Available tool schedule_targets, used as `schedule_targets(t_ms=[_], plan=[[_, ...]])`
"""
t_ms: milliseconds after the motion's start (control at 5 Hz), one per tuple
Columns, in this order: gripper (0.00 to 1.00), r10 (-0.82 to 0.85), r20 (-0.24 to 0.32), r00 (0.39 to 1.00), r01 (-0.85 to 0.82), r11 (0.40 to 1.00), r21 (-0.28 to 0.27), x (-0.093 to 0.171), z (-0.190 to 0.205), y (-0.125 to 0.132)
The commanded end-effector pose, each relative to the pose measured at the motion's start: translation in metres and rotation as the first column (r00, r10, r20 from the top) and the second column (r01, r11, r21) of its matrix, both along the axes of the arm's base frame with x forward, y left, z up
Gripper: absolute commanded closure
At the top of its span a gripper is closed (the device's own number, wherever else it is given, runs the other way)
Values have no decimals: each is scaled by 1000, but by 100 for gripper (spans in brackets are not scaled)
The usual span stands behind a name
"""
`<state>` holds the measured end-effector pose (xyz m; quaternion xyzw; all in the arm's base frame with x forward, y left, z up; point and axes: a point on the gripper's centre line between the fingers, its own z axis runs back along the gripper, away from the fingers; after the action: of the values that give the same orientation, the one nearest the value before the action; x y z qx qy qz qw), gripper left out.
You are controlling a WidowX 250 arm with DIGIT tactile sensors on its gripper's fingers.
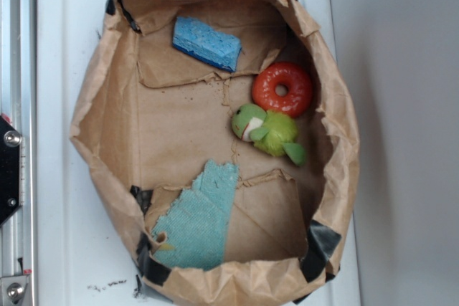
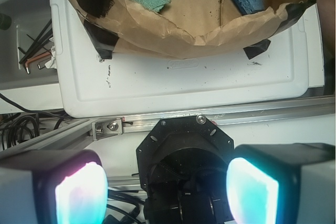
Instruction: Grab the blue cloth.
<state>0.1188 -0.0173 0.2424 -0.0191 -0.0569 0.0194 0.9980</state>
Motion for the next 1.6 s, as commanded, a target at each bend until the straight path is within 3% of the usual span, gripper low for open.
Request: schedule_targets(t_ms=[0, 200, 400, 600, 800, 1000, 1200, 1400], plan=[[0, 0, 0, 1000, 0, 1000, 0, 0, 0, 0], [0, -60, 70, 996, 54, 995, 88, 49, -21, -15], [0, 45, 80, 996, -51, 996, 75, 77, -33, -6], [0, 205, 72, 976, -205, 979, -12, 105, -43, 14], [0, 365, 59, 929, -363, 931, -35, 124, -58, 34], [0, 506, -14, 863, -505, 859, -80, 138, -76, 52], [0, 529, -44, 848, -530, 847, -40, 150, -102, 40], [0, 460, -96, 883, -464, 885, -25, 151, -132, 17]])
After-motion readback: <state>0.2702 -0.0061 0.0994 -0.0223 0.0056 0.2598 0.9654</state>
